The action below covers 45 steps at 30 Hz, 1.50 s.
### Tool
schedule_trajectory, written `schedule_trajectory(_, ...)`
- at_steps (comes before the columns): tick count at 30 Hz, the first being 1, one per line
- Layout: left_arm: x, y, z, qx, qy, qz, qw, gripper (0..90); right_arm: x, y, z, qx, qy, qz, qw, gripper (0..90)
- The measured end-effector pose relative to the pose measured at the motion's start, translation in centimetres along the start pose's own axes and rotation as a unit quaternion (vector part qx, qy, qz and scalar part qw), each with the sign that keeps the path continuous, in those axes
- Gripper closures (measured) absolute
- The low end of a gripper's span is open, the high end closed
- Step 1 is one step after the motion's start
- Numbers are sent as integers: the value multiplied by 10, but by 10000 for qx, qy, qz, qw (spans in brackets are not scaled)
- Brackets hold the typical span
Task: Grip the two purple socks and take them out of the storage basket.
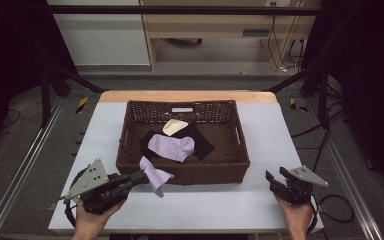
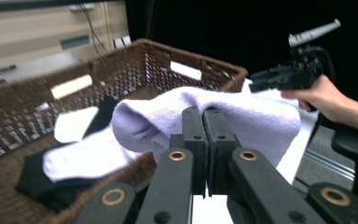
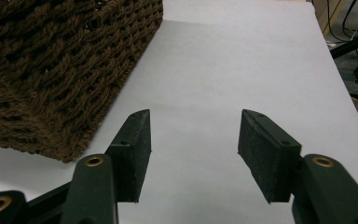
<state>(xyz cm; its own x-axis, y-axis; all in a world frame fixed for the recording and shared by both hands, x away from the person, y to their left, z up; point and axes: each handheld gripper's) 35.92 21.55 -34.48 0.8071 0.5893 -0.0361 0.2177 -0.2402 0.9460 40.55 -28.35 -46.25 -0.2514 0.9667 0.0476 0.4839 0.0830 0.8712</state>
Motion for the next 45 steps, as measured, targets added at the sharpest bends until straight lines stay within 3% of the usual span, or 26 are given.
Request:
schedule_trajectory(4, -4, -13, 4, 160, -71, -60, 9998, 880, 1, 0, 0, 0, -3, -21, 10000, 444)
schedule_trajectory(8, -7, -29, 13, 481, -151, -106, 9987, 880, 1, -1, 1, 22, -2, -11, 10000, 443)
schedule_trajectory(13, -10, -55, 34, 975, -252, -220, 9947, 880, 1, -2, 2, 34, -8, -43, 10000, 445)
schedule_trajectory(18, -9, -68, 53, 1332, -279, -240, 9904, 880, 3, -3, 3, 69, 5, -59, 10000, 445)
schedule_trajectory(25, -9, -82, 75, 1649, -273, -305, 9855, 874, 3, -6, 7, 175, -13, -59, 9998, 445)
schedule_trajectory(27, -9, -85, 79, 1713, -202, -306, 9845, 858, 2, -6, 7, 189, -6, -53, 9998, 445)
schedule_trajectory(29, -8, -86, 81, 1752, -58, -397, 9837, 786, 2, -7, 8, 192, -22, -91, 9998, 444)
schedule_trajectory(30, -8, -86, 81, 1752, -58, -397, 9837, 696, 2, -7, 8, 192, -22, -91, 9998, 444)
schedule_trajectory(33, -7, -82, 75, 1570, -51, -468, 9865, 615, 2, -7, 7, 187, -3, -86, 9998, 441)
schedule_trajectory(39, -2, -60, 59, 1124, 97, -504, 9923, 569, 2, -5, 6, 126, -17, -76, 9999, 442)
schedule_trajectory(45, 8, -29, 48, 701, 338, -341, 9964, 552, 1, -3, 5, 97, -27, -34, 9999, 442)
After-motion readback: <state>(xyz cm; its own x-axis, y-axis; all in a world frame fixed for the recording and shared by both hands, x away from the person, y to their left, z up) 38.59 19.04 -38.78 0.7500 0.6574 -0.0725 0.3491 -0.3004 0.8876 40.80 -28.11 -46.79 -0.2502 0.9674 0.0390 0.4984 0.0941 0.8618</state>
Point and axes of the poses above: each handheld gripper's, and its own axes: z roughly forward along the jaws, y roughly out of its top, x roughly to its left
